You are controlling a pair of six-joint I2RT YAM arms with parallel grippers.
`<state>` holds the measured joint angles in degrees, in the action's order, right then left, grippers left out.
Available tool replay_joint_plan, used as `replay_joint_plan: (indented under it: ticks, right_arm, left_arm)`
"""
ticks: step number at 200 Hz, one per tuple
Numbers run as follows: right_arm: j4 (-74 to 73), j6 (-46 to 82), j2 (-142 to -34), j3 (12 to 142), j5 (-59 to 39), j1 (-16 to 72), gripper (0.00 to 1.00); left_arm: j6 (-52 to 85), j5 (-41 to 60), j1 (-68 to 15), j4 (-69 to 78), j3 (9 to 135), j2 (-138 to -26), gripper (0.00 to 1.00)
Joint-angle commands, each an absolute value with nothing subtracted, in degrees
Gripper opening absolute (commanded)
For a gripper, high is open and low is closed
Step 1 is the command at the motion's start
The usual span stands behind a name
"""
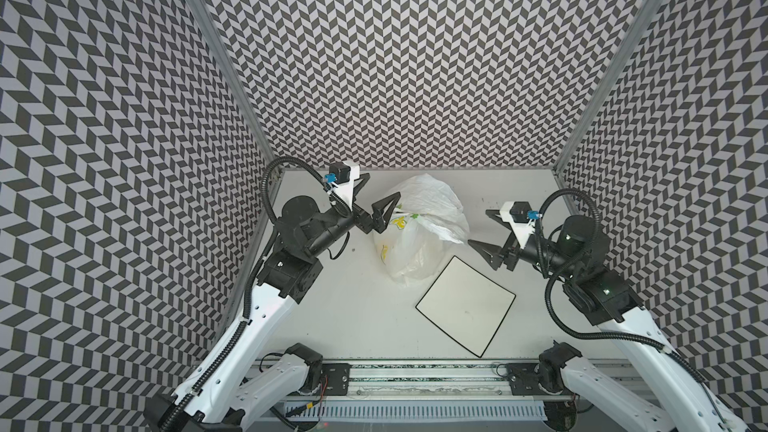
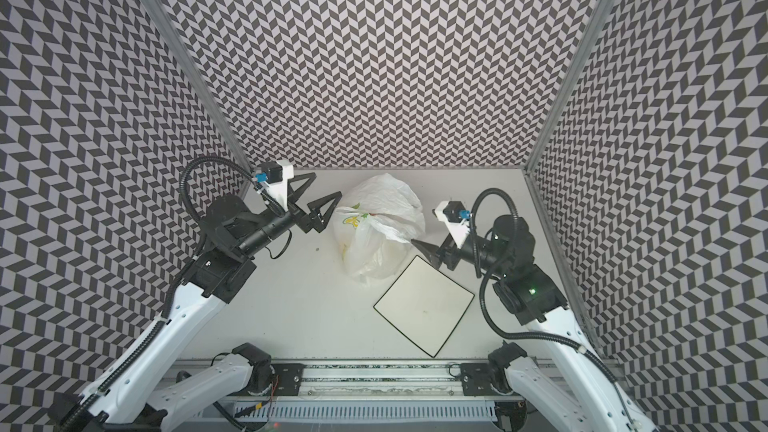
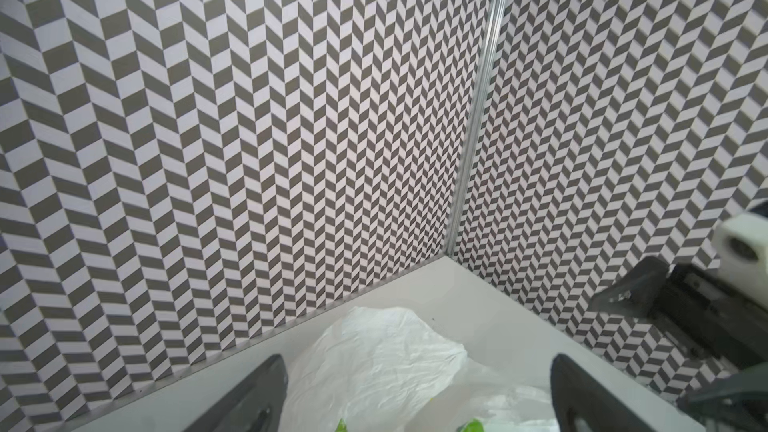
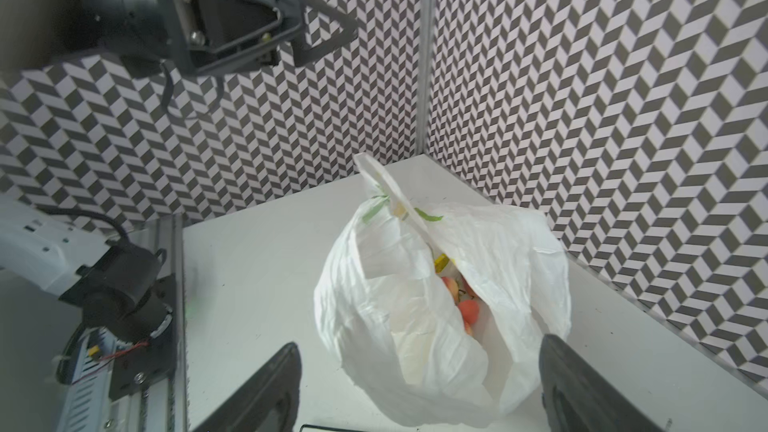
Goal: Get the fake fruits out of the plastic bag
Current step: 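Reach both grippers toward the white bag's handles from either side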
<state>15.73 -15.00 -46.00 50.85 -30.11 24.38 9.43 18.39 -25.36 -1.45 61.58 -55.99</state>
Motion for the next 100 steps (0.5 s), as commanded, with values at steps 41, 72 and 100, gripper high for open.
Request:
replay_joint_plan:
  ticks: [41,72,100]
  right_arm:
    - [7.3,-29.0,-51.5,47.6,-26.8,30.6,0.53]
    - [7.6,-32.6,-52.8,46.2,-27.4,34.8,0.32]
    - [8.8,-34.3,-54.3,45.8,-25.9,40.4,0.10]
  left_arm:
    - [34.7,10.5,-26.0,-22.8,68.7,-57.3,0.94]
    - [48.2,15.6,-26.1,-26.3,65.1,-56.6,0.93]
    - [55.7,18.6,-26.8,-24.8,59.9,-55.0,0.95]
